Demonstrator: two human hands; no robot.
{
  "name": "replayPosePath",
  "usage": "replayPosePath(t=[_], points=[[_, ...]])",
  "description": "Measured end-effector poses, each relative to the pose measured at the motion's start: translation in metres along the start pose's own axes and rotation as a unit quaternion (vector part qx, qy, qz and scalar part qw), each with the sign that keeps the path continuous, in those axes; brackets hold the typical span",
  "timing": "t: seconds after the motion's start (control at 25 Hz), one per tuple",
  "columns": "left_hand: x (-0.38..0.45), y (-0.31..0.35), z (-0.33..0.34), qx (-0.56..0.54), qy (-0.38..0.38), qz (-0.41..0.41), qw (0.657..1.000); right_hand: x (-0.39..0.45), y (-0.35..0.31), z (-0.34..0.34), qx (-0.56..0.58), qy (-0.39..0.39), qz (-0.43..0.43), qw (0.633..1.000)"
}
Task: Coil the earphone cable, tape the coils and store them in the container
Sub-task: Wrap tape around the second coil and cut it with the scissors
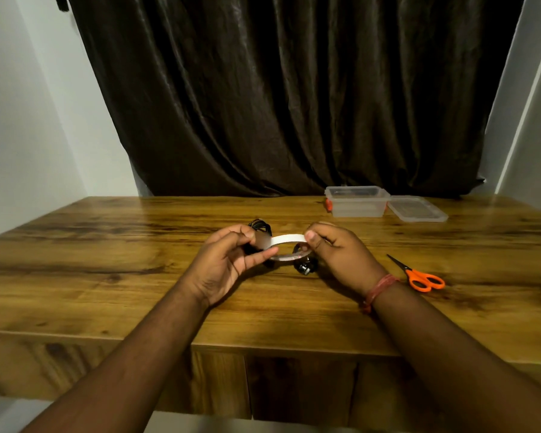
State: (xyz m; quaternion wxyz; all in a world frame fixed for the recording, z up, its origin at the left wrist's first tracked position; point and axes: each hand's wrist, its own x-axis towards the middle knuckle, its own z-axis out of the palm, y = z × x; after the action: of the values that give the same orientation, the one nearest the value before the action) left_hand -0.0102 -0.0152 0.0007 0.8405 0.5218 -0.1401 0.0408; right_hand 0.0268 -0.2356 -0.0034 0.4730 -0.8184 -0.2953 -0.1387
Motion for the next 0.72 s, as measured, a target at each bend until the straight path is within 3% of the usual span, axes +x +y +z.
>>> replayPosePath(t=[0.24,0.36,0.72], points=[[0.002,-0.004,-0.002,0.014,-0.020,0.009,1.000,0.000,-0.005,0.004,-0.210,0.030,-0.168,0.963],[0.004,-0.005,-0.003,0.021,-0.033,0.023,0.999,-0.004,-0.011,0.012,-0.241,0.009,-0.179,0.954],[0.007,-0.007,-0.004,0.027,-0.049,0.044,0.997,-0.004,-0.017,0.012,-0.223,0.047,-0.175,0.958]])
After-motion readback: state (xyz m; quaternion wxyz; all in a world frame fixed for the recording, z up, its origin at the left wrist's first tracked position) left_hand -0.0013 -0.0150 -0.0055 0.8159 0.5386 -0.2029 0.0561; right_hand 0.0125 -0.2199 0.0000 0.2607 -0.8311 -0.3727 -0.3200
